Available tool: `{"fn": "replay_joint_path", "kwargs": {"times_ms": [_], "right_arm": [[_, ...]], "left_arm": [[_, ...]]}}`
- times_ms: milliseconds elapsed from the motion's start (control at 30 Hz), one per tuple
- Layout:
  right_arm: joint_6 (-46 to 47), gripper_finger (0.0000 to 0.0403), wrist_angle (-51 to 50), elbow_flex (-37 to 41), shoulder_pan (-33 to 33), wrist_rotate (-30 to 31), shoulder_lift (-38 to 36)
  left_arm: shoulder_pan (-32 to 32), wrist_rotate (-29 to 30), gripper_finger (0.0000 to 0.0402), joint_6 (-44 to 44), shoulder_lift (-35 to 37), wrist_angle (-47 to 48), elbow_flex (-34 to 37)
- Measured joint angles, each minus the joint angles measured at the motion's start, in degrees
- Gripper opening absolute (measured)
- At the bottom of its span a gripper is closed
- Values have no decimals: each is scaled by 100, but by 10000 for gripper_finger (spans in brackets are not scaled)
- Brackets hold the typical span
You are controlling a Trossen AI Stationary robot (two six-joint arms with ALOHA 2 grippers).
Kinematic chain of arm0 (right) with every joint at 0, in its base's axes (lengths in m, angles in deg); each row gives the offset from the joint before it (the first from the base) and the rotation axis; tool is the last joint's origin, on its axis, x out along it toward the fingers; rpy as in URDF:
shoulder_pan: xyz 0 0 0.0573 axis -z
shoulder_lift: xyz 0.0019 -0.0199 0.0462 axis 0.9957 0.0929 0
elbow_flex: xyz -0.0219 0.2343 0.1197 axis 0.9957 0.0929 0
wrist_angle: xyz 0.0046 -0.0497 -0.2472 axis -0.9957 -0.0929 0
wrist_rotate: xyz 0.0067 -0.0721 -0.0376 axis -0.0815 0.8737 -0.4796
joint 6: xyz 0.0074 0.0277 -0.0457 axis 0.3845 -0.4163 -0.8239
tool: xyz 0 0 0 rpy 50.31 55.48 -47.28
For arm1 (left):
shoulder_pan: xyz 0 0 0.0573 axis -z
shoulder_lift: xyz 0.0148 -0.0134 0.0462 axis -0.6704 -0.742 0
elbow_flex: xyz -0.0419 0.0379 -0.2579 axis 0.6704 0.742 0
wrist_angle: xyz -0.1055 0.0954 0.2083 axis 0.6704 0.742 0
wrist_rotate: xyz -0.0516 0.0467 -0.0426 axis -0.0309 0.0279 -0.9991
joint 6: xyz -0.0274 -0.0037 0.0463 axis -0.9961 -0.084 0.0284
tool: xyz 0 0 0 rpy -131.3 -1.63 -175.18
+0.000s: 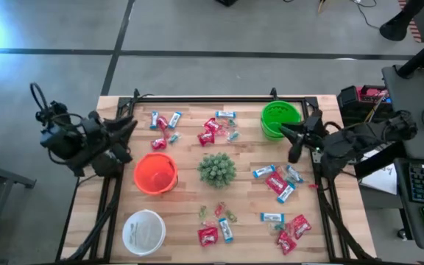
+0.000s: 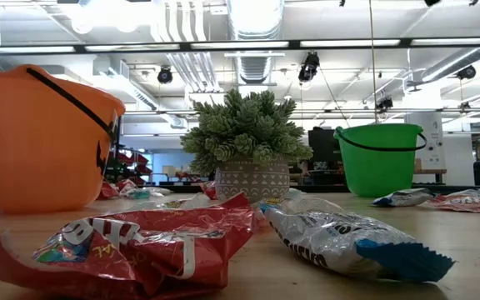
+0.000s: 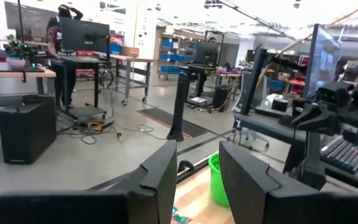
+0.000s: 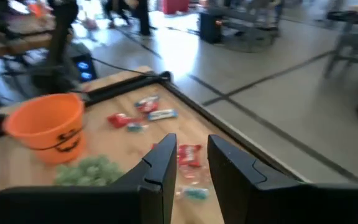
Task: Sort candy
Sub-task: Put the red candy into the green bucket
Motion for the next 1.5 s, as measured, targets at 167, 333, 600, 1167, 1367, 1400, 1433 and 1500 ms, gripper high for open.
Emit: {"fn": "replay_joint_path", "kwargs": {"times_ms": [167, 333, 600, 1167, 1367, 1400, 1433, 1500], "right_arm": [[332, 84, -805, -840, 99, -57, 556], [340, 84, -1499, -1394, 320, -342, 986], [109, 84, -1767, -1594, 485, -726, 1424], [-144, 84, -1758, -1849, 973, -2217, 1740], [-223, 84, -1890, -1859, 1060, -2950, 1843], [-229, 84, -1955, -1859, 1060, -3033, 1862], [-280, 84, -1988, -1859, 1057, -3041, 1895], [-509, 84, -1990, -1859, 1057, -3005, 1942]], "left_arm": [[7, -17, 103, 0, 77, 162, -238], [5, -188, 111, -10, 40, 168, -503], [5, -201, 143, 133, -239, 281, -920], [5, -130, 119, -167, -578, 439, -921], [5, -122, 131, -312, -560, 426, -920], [5, -122, 133, -312, -555, 425, -922], [5, -122, 135, -310, -551, 421, -922], [5, -122, 138, -310, -544, 419, -922]]}}
